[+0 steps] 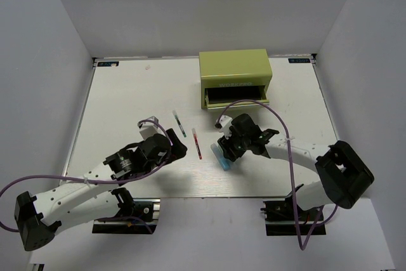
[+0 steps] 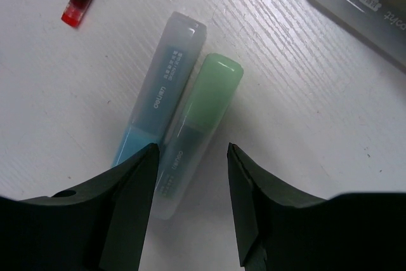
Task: Sort the stationery into containers
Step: Pick up the stationery from the center of the board, then place the stationery in the drawer.
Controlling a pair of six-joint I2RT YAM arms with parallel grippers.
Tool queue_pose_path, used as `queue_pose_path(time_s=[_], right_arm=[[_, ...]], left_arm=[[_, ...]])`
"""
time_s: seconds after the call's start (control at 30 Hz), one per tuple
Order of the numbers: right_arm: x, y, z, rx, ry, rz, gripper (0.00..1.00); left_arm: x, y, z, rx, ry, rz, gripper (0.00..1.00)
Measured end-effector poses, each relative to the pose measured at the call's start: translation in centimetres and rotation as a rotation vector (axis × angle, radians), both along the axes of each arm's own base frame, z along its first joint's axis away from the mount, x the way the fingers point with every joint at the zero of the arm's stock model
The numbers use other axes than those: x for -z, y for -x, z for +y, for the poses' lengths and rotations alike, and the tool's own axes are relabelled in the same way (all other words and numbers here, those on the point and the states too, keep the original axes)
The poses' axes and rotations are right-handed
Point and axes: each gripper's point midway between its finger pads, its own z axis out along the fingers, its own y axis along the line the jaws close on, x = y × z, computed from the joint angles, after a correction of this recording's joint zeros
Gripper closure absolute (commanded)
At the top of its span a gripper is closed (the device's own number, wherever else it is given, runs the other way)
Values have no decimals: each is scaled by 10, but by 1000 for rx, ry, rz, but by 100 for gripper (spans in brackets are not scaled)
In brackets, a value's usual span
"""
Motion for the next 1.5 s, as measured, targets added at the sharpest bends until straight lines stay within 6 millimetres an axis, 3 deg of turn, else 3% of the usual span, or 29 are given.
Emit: queue_pose_path(time_s=[0.27,0.4,0.47,0.53,0.6,0.7,0.77,0.9,0.97,1.0,1.03,1.07,1.13,1.23,1.37,1.5], right_arm=[[19,-3,2,42,52,5,48],[16,-8,6,52,70,-38,51],[19,-9,5,58,88,-47,60],[20,-10,5,66,98,-53,79],[19,-10,6,70,100,-57,90],[19,-9,4,60,109,-59,97],[15,-8,2,45,114,-63,100],[-22,-18,2,-12,78,-169,100],[-58,-31,5,-43,25,-280,100],[-78,-38,8,-57,-5,-340,100],[-98,-44,10,-65,-32,-396,100],[-117,-51,12,-71,-56,-449,100],[-154,-66,16,-75,-98,-544,100],[-188,-85,20,-87,-124,-650,100],[-202,-104,18,-156,-106,-762,100],[-198,-116,18,-308,-47,-848,100]], left_arm=[[-10,-10,-12,-14,94,-59,0],[-11,-15,-17,-38,149,-83,0],[-6,-16,-18,-50,167,-82,0],[0,-16,-20,-61,185,-78,0],[2,-17,-22,-69,206,-80,0],[2,-21,-28,-71,247,-91,0],[3,-23,-34,-69,263,-92,6],[10,-29,-47,-75,282,-70,13],[17,-31,-54,-78,288,-50,21],[20,-32,-58,-80,292,-40,28],[22,-34,-62,-81,295,-32,41],[23,-36,-66,-84,308,-24,45],[23,-41,-80,-79,326,-6,45],[17,-50,-104,-70,364,20,29],[11,-60,-135,-78,423,83,20],[15,-64,-153,-109,442,169,11]])
